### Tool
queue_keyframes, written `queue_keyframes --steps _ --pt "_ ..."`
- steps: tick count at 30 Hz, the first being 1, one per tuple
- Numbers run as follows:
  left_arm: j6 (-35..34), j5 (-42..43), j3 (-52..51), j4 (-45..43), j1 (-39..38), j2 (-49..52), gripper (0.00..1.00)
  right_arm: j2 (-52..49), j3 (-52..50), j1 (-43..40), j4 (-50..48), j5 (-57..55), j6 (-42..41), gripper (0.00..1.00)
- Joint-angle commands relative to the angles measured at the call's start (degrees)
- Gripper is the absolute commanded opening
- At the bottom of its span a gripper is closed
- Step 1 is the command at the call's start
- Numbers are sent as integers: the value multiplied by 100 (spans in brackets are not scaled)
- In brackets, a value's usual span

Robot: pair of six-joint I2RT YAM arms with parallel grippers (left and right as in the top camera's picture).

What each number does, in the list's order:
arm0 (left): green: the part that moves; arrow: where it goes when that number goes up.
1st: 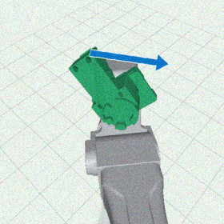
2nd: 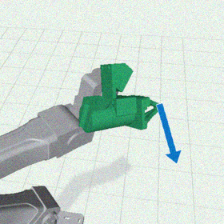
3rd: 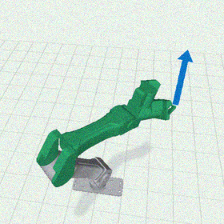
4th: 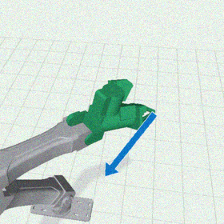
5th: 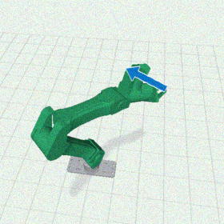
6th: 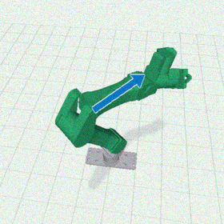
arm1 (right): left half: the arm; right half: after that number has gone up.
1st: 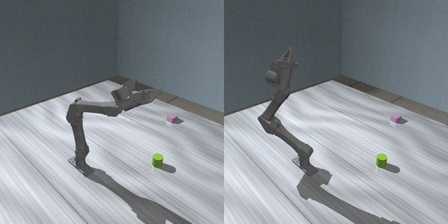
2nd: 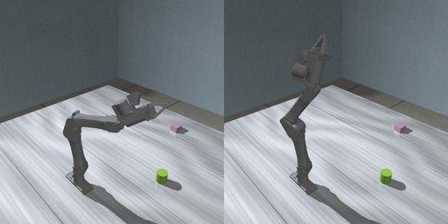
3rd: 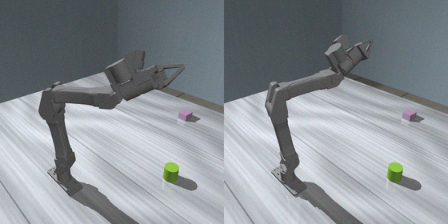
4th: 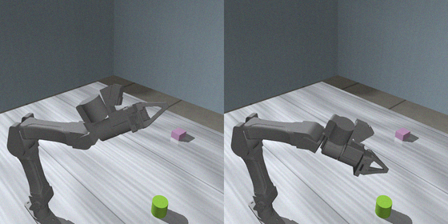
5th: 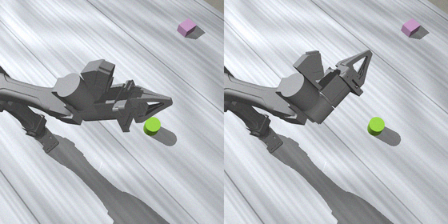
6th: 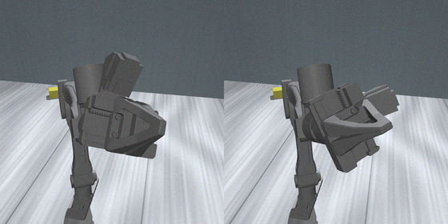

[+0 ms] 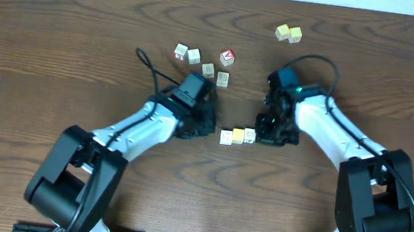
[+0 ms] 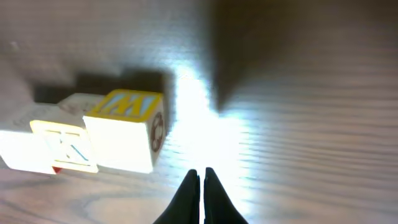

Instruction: Lift 3 blocks

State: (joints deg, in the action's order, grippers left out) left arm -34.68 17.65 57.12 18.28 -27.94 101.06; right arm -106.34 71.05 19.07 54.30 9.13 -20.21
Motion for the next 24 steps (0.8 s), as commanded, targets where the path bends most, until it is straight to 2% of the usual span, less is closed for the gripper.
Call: queue_keyframes --steps 1,4,8,12,18,24 --pt "76 -15 72 208 297 -435 7 33 551 -162 205 -326 122 3" --pt "76 -15 70 533 407 -551 7 33 848 -170 136 -61 120 4" --pt "76 -20 42 970 398 -542 8 20 839 -44 -468 483 116 4" --pt "74 -195 31 1257 398 -535 7 9 723 240 -868 479 -20 3" --pt "74 -378 31 1342 398 -535 7 -129 487 824 -1115 -181 -796 2" --pt "76 -378 31 1471 398 -535 7 -428 457 1172 -1174 -767 -1152 2"
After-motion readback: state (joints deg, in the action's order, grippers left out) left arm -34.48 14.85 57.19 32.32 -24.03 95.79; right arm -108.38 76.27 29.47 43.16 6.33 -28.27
